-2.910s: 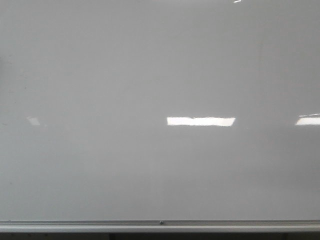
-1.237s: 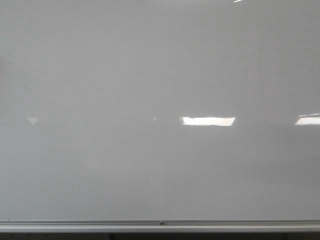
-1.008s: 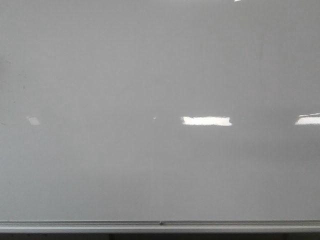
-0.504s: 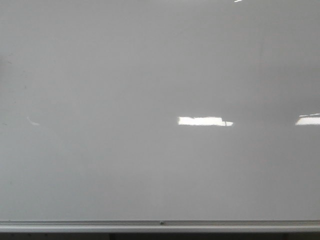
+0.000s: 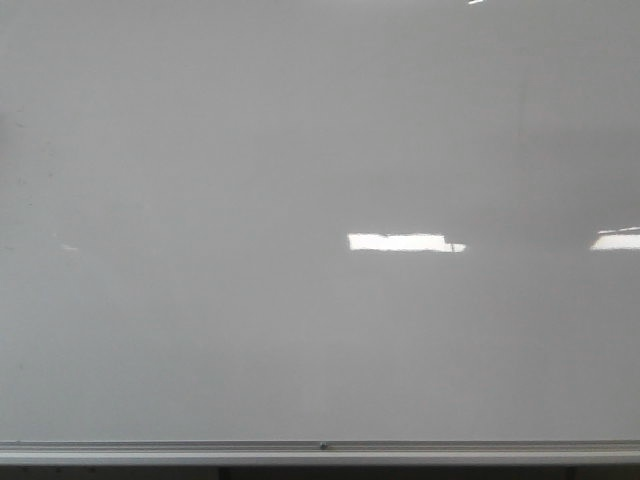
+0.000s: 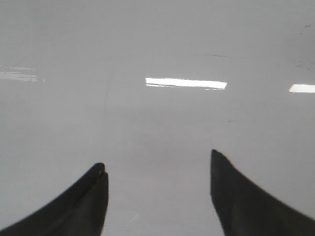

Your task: Write number 4 on whiteboard

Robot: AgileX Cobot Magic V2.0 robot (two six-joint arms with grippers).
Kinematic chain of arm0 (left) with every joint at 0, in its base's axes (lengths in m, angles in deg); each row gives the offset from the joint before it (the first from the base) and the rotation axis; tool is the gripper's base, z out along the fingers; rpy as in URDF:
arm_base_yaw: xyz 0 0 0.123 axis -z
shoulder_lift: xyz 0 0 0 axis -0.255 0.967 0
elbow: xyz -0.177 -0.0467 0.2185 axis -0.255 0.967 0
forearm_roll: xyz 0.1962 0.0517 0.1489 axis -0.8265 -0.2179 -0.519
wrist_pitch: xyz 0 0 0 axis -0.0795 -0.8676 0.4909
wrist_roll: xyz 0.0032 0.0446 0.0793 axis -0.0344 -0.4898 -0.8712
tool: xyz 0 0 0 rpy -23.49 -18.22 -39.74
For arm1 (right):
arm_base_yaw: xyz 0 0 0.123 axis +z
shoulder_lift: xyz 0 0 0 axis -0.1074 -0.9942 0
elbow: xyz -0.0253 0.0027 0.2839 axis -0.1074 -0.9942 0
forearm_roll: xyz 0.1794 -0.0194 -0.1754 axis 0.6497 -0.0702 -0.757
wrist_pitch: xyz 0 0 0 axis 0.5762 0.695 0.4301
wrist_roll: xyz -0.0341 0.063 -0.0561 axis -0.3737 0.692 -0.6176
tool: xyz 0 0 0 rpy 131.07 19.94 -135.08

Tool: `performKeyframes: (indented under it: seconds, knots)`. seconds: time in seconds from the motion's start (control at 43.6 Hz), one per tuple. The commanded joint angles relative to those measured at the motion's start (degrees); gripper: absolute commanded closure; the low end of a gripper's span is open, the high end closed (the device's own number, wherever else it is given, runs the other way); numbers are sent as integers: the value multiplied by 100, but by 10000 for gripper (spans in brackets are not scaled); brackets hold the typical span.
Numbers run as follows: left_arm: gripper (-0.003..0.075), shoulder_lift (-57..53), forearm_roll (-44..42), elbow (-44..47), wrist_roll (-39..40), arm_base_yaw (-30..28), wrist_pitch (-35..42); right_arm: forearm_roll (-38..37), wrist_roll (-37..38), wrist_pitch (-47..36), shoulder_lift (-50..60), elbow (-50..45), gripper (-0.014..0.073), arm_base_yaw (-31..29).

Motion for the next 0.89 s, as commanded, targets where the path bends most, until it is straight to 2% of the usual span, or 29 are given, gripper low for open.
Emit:
performKeyframes:
  seconds: [0.0,0.183,0.435,0.619,0.756,0.871]
  knots:
    - [135,87,351,-217,52,-18,489,-32,-13,-498,-104,220,32,-23]
    - [135,670,429,-244,52,-18,395,-32,-13,-508,-104,220,32,-23]
    - [136,3042,494,-1069,52,-18,605,-32,-13,-508,-104,220,32,-23]
    - [136,4510,511,-1454,52,-18,1383,-32,-13,-508,-104,220,32,-23]
    - [136,5278,500,-1570,52,-18,2014,-32,-13,-508,-104,220,32,-23]
    - [136,5788,487,-1692,52,-18,2236,-32,-13,-508,-104,220,32,-23]
